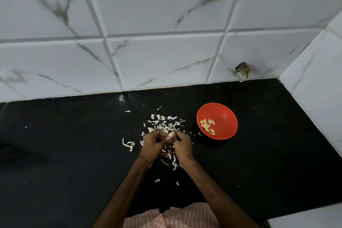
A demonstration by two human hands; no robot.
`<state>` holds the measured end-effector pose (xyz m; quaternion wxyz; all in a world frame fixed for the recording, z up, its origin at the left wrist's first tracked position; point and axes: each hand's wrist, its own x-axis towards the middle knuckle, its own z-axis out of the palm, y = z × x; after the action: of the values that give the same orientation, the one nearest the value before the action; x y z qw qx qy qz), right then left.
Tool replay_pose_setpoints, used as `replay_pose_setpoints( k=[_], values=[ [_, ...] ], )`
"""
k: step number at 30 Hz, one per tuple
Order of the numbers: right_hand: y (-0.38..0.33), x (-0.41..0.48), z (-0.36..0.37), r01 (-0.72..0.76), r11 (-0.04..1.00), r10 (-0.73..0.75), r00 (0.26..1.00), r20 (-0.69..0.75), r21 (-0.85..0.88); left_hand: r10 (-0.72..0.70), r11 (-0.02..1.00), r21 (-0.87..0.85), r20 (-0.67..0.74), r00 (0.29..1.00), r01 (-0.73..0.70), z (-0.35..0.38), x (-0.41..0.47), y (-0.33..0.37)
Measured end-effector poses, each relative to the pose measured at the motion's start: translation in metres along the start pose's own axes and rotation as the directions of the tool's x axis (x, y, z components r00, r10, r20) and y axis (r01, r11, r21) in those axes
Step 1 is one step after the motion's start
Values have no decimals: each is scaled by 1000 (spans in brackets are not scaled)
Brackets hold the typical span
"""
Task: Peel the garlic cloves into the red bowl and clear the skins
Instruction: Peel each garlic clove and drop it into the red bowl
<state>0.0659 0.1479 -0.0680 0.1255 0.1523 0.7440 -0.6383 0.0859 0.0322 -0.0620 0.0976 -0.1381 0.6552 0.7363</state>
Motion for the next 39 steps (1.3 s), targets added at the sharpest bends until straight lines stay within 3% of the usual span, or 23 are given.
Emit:
replay_pose_setpoints(
  k=[6,11,15,17,22,26,28,33,36,39],
  values=[
    [4,10,-13,-13,1000,12,999,33,6,-32,999,12,-127,991,33,-3,9,-9],
    [2,11,-19,-76,992,71,996,56,97,45,939,342,-191,981,23,-12,18,-27],
    [4,12,-21,56,997,-54,998,29,-56,150,776,629,-110,983,-48,-14,19,-33],
    [7,12,-22,151,974,-148,988,31,-170,190,722,689,-103,976,-68,-12,16,-30],
    [7,9,-20,286,913,-282,958,59,-290,146,727,677,10,989,-114,-2,13,-19],
    [2,6,-20,368,886,-356,930,95,-282,151,894,428,-5,989,-134,1,15,-19],
    [-2,6,-21,365,881,-341,931,129,-302,166,865,485,-29,986,-132,-1,12,-21],
    [-12,8,-16,238,794,-175,971,164,-559,231,694,707,-41,972,-135,3,5,-17],
    [-15,9,-7,184,868,-129,980,148,-462,271,704,692,-60,961,-156,6,3,-11],
    [-18,7,-7,113,963,-72,983,169,-243,284,748,641,-72,956,-174,10,3,-8]
  ],
)
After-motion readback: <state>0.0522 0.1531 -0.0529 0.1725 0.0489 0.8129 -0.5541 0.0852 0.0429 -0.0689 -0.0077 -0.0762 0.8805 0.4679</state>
